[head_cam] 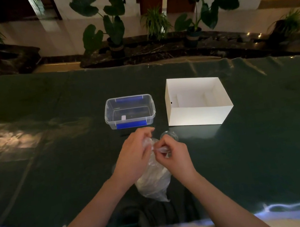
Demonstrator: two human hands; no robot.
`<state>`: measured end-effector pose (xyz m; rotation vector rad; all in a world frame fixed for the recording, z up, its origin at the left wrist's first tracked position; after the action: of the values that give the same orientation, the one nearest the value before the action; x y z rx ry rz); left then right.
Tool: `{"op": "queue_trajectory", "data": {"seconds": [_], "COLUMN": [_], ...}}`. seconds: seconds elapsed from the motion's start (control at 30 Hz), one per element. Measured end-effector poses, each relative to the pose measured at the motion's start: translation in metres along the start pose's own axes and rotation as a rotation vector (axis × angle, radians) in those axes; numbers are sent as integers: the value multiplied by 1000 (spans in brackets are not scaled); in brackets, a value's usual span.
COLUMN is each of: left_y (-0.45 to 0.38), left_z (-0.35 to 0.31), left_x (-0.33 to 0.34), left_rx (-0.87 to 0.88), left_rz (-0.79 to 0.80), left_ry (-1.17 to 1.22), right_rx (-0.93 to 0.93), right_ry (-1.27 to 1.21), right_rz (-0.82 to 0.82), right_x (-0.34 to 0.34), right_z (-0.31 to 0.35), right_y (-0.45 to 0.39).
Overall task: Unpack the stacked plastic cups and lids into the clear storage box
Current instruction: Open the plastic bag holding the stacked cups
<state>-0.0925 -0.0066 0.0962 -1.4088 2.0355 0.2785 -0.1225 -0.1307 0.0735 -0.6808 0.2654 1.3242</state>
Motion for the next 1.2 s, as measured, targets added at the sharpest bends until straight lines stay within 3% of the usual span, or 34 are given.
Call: {"op": "queue_trajectory", "data": {"seconds": [0.1,0.27,0.57,0.8,0.97,1.03,1.2], "left_y": [2,-3,-11,-14,-22,-28,-21], "left_z": [-12,-19,2,8,18,12,26], "left_x": [8,6,7,-8,-48,-60,-75], "left_rx": [173,277,235,198,152,158,-285], "left_rz": [151,109,261,275,201,164,84], "left_ry": [-217,-484,-607,-700,-815,-668,96], "right_rx": [22,122,154,147,252,265,261], "right_ry": [-94,-149,-178,-154,-195,-213,-188], "right_rz": [21,93,239,272,265,305,316], "right_x": [-1,5,1,6,-6,-3,2], "right_z": [-5,-16,-12,-10,-24,-23,-16], "right_y": [-2,-4,-7,-11,-14,-19,-20]}}
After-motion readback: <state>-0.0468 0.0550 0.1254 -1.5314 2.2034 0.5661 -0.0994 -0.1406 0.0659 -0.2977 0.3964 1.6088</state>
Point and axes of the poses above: each hand's wrist, its own y-axis away from the middle knuckle, its own x-axis out of the palm, z = x × y, the point moved 8 cm from there along -y, towards the middle knuckle, and after that the axes turned 6 degrees about y, right-handed, at the moved point
